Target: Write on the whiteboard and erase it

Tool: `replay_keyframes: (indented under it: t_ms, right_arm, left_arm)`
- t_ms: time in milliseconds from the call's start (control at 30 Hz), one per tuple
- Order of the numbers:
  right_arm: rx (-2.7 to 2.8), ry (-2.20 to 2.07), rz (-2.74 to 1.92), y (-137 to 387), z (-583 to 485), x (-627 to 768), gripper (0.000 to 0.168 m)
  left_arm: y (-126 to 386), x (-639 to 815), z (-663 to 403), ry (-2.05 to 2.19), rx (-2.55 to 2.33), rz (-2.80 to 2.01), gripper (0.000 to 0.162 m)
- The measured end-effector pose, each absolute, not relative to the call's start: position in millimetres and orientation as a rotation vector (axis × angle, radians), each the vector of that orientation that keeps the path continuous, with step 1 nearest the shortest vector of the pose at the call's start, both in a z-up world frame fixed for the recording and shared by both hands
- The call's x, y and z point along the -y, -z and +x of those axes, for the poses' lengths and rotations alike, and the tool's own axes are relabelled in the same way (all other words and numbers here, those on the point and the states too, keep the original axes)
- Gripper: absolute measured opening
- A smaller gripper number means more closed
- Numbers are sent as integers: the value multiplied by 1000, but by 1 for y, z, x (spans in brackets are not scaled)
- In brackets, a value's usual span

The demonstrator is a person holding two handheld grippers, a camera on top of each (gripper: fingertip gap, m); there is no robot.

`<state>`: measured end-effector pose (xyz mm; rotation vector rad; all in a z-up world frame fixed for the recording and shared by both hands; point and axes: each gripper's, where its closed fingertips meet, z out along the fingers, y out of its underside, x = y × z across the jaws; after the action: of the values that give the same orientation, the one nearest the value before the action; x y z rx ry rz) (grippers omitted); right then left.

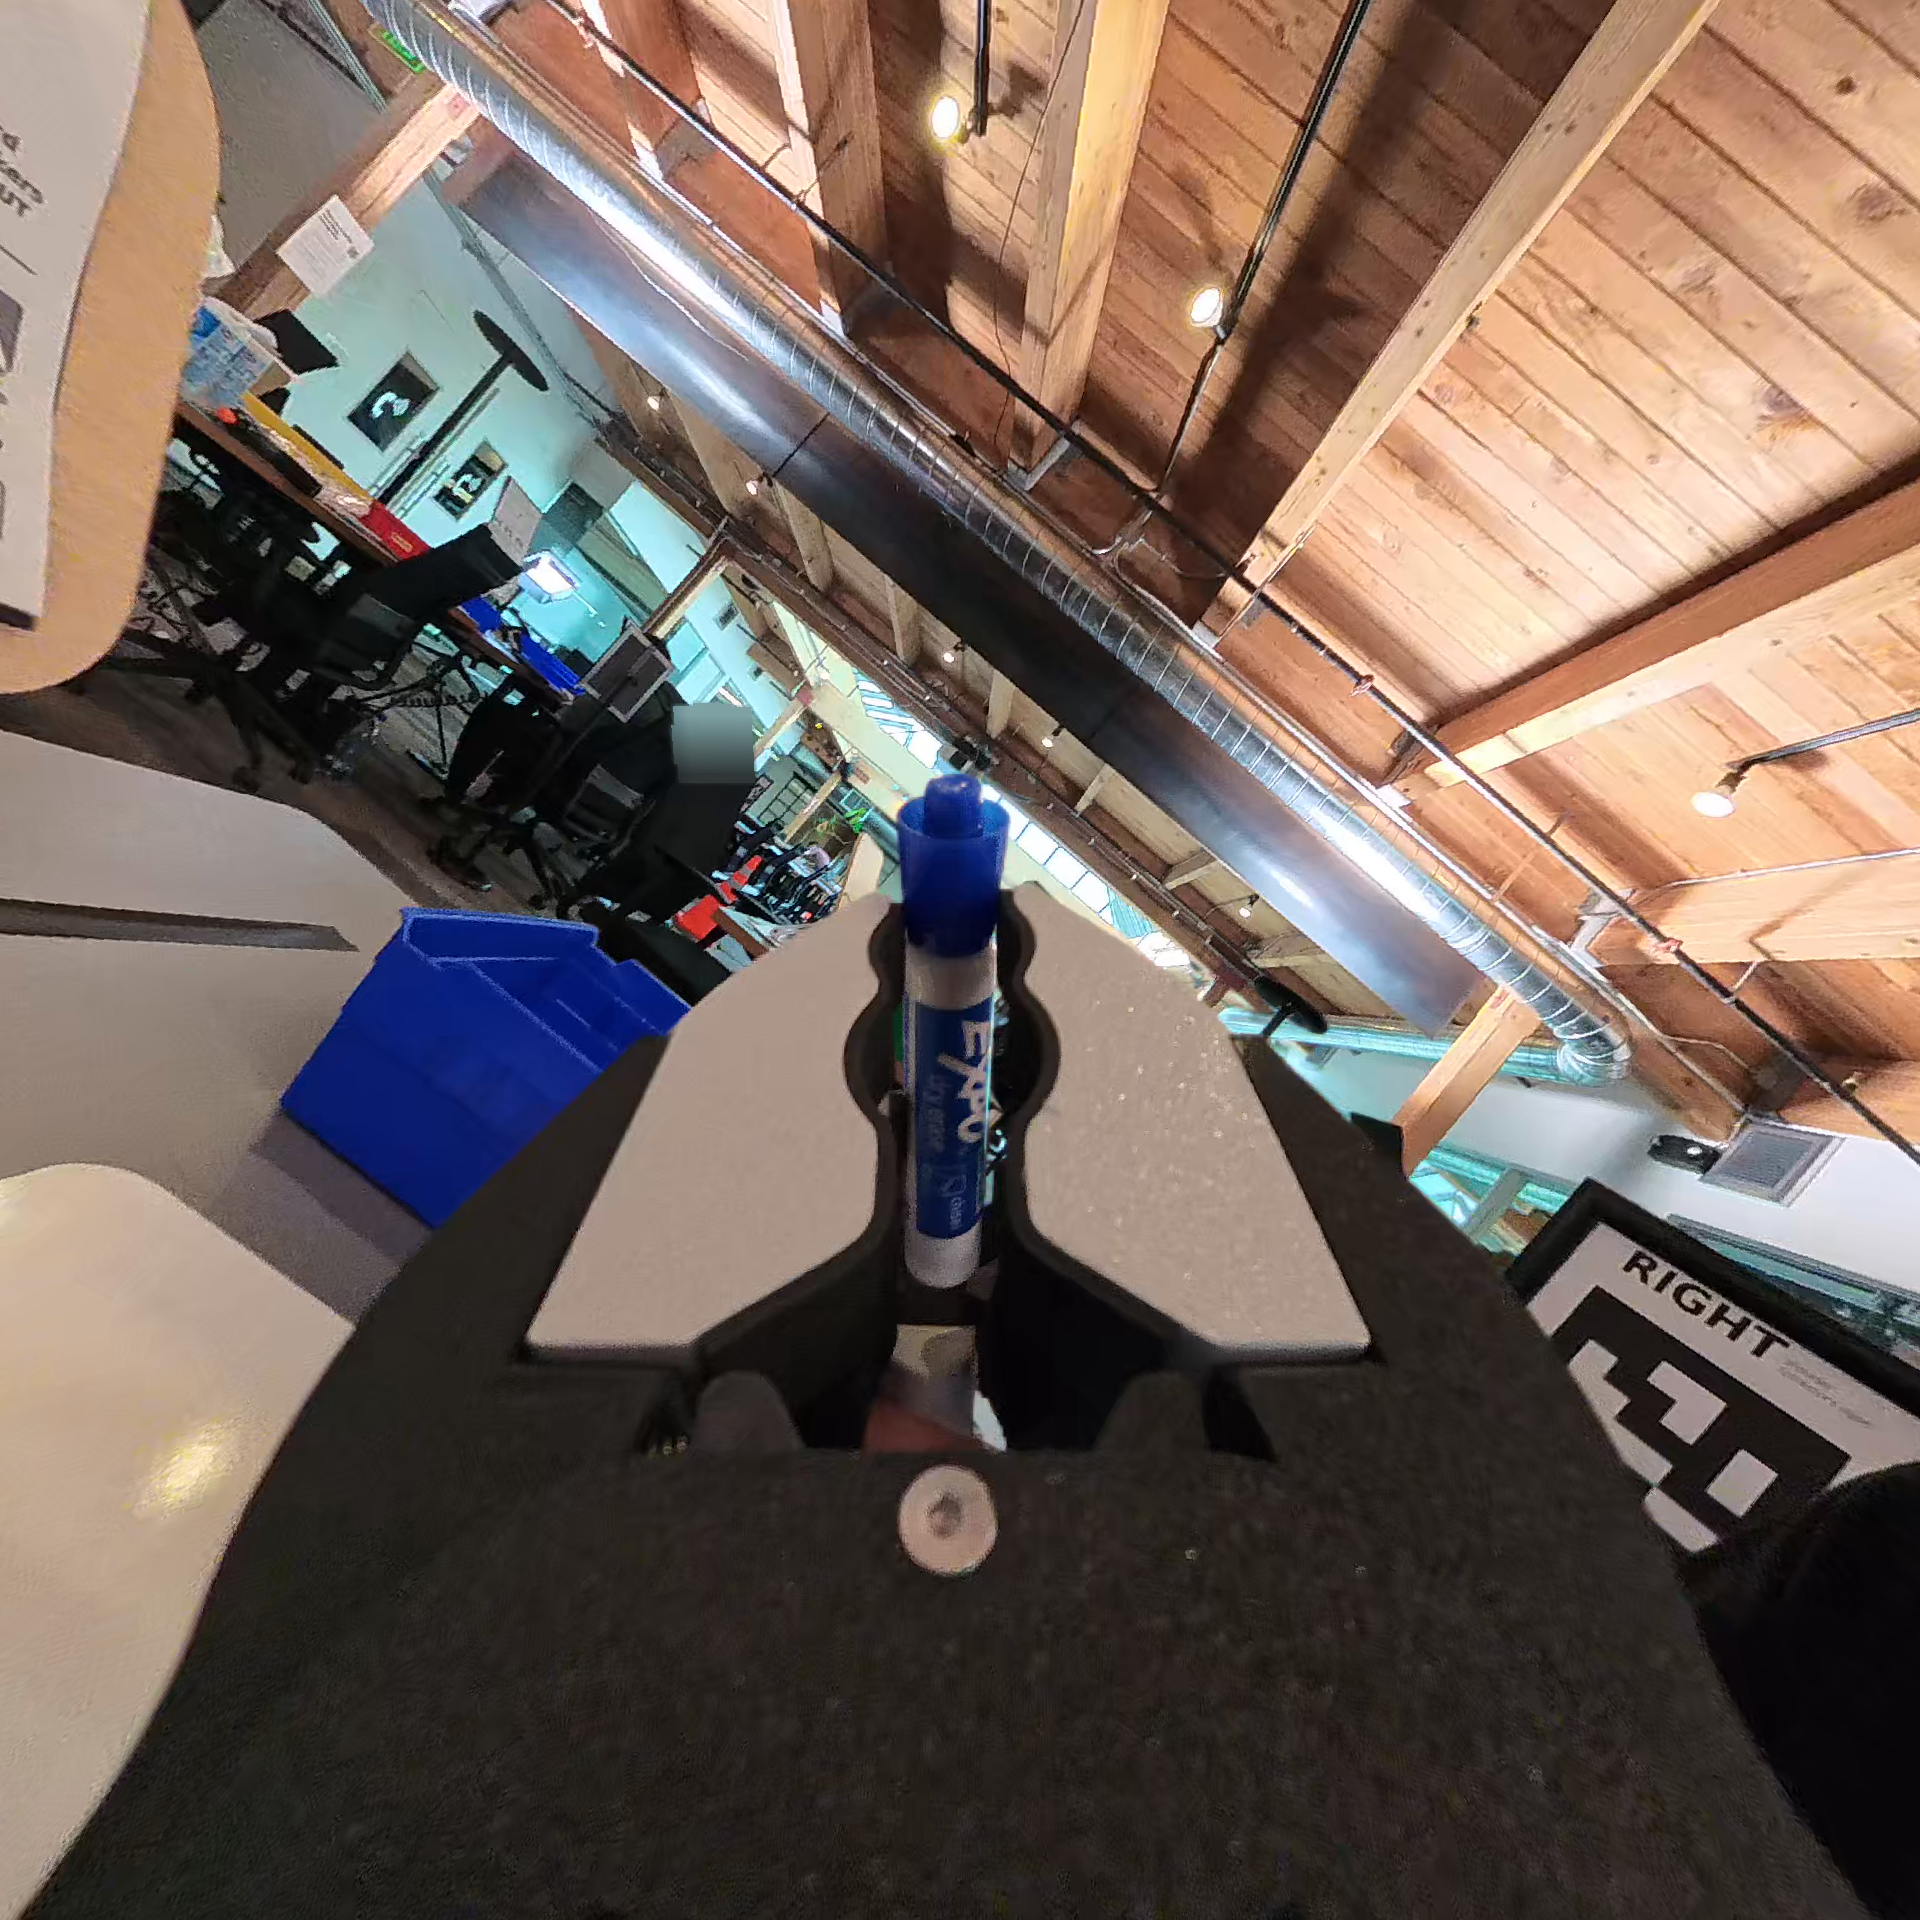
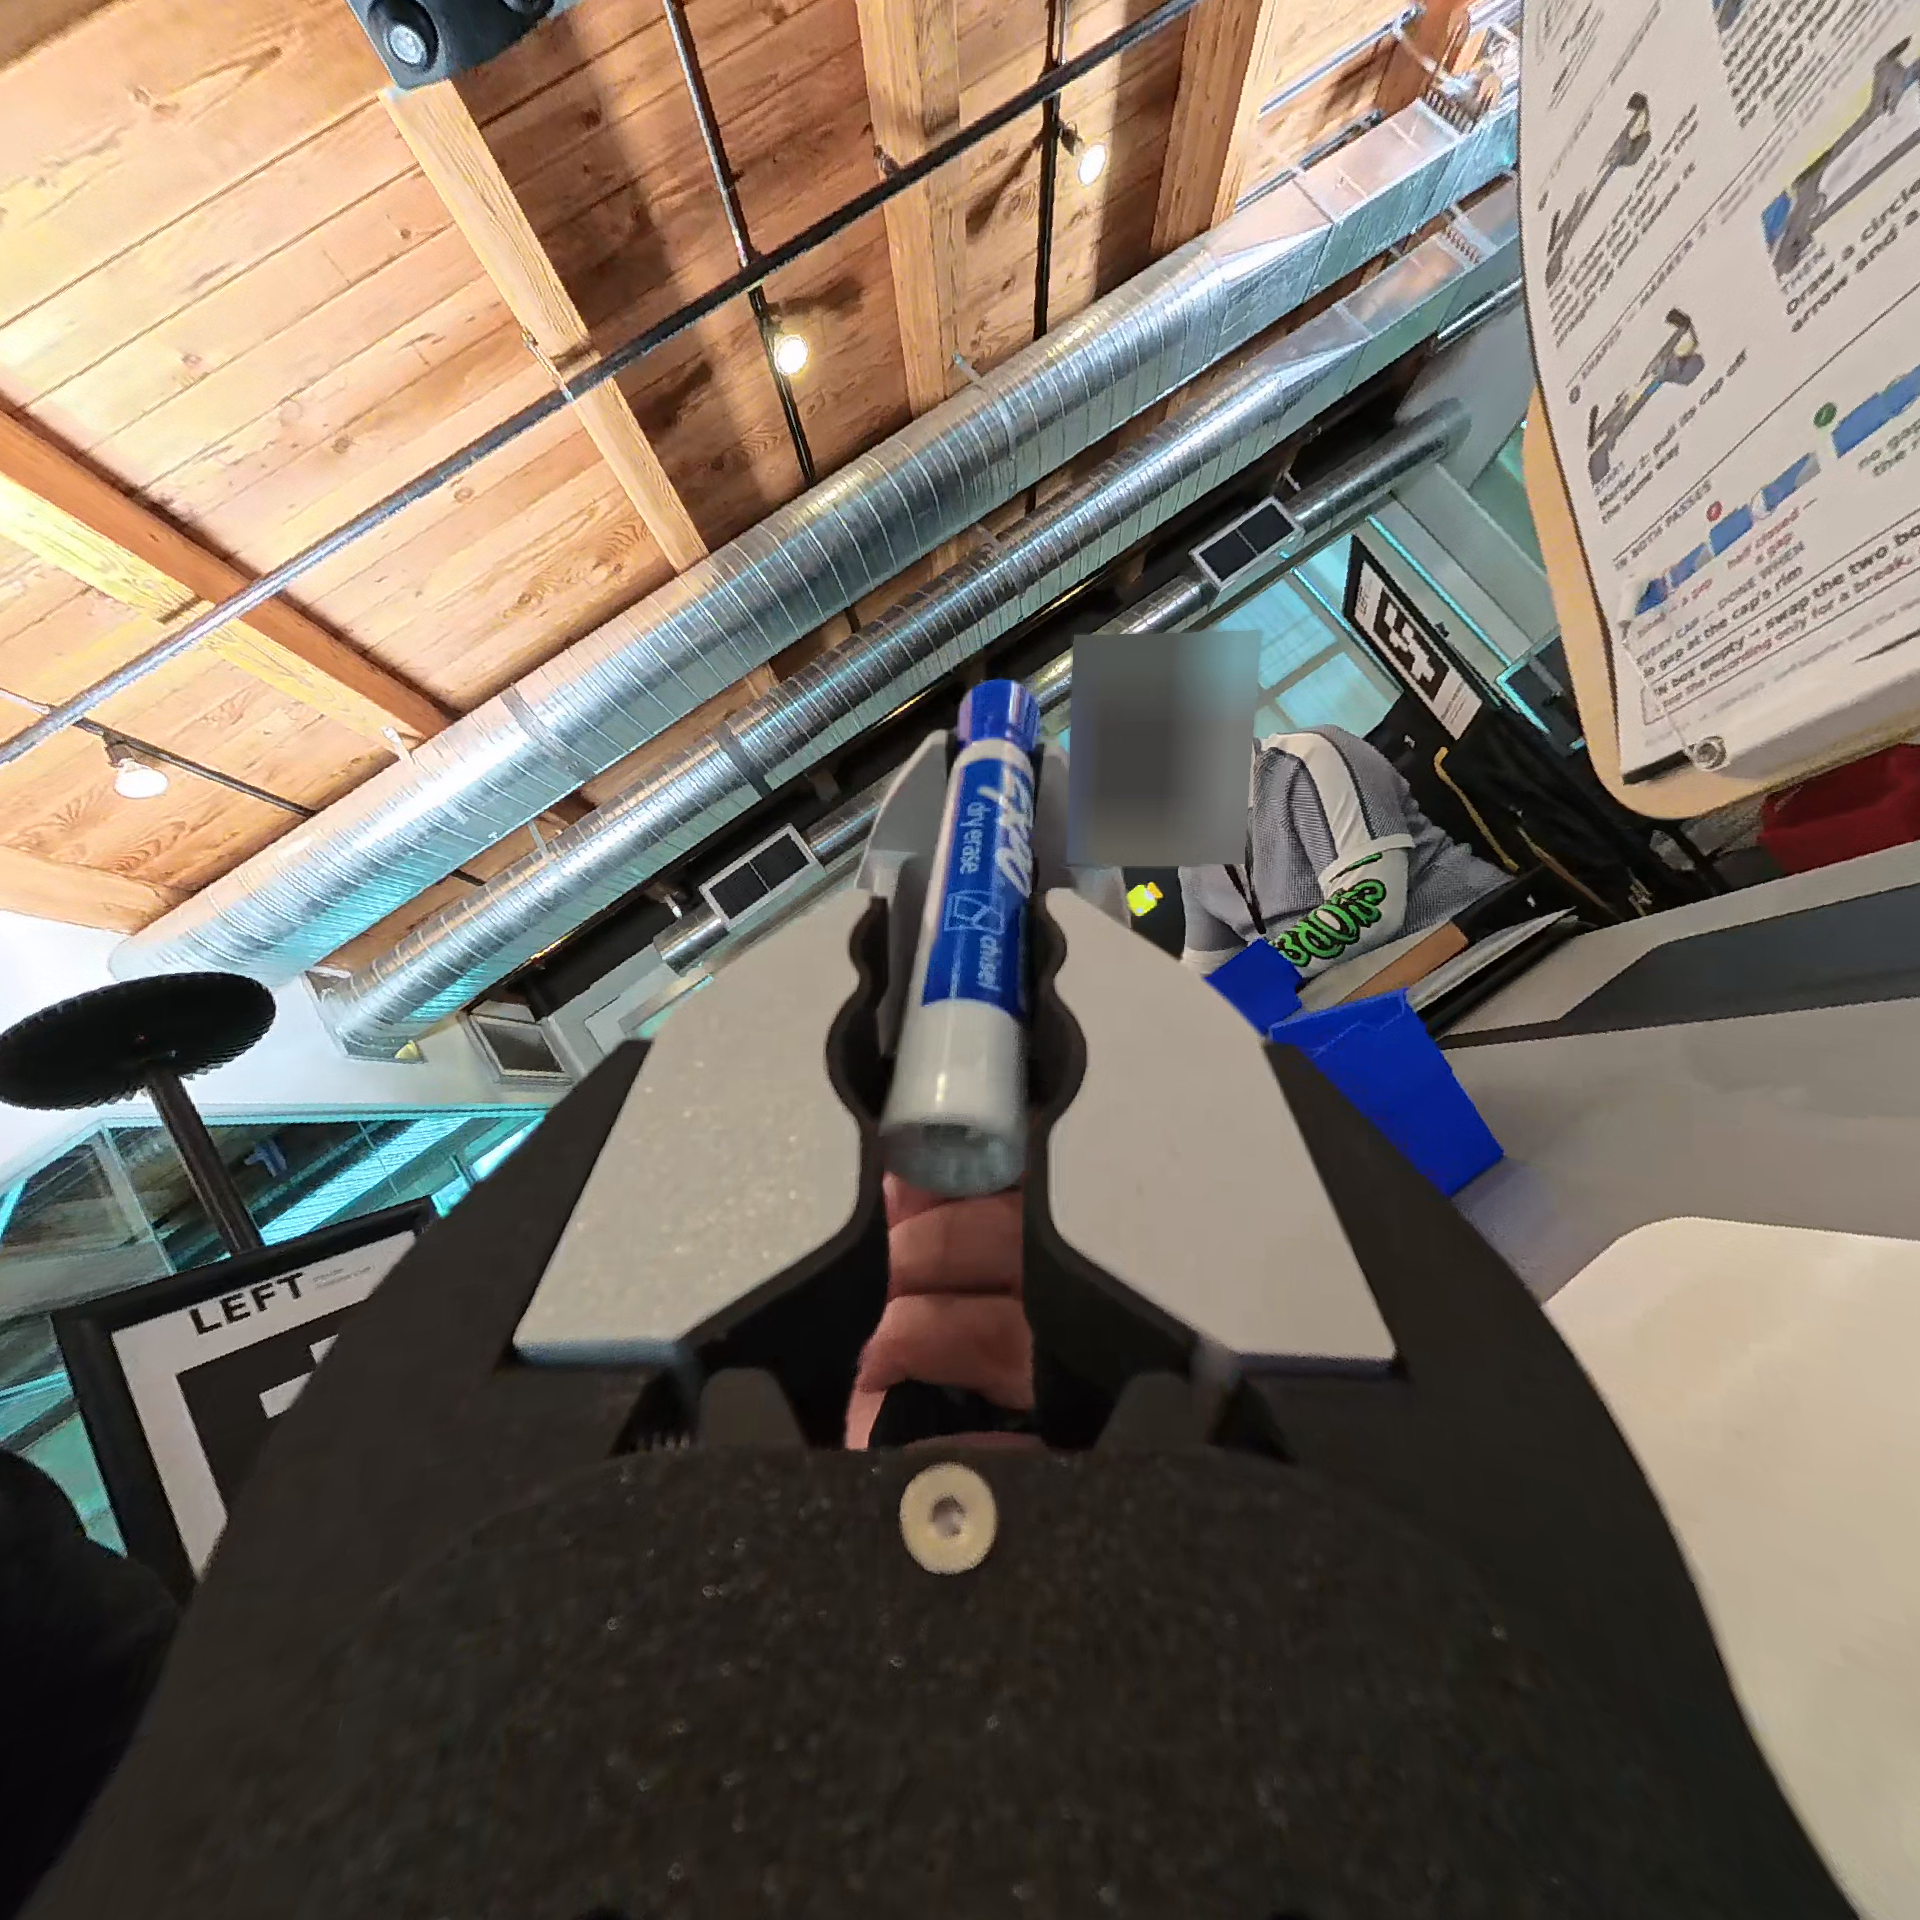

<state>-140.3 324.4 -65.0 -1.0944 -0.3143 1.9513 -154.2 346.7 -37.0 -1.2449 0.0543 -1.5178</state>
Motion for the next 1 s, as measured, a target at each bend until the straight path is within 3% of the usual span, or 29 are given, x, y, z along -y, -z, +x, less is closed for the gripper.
replay_keyframes:
  t_ms: [133, 567, 1000]
  right_arm:
    - [294, -1983, -1082, 65, -140, -324, 34]
    - [282, -1996, -1093, 71, -142, -326, 20]
    - [674, -1852, -1234, 80, -138, -309, 20]
  left_arm:
    - [35, -347, -161, 1515, -9, -1191, 16]
    - [43, -346, -154, 1523, 10, -1174, 16]
    - [59, -316, -156, 1335, -444, -1517, 16]
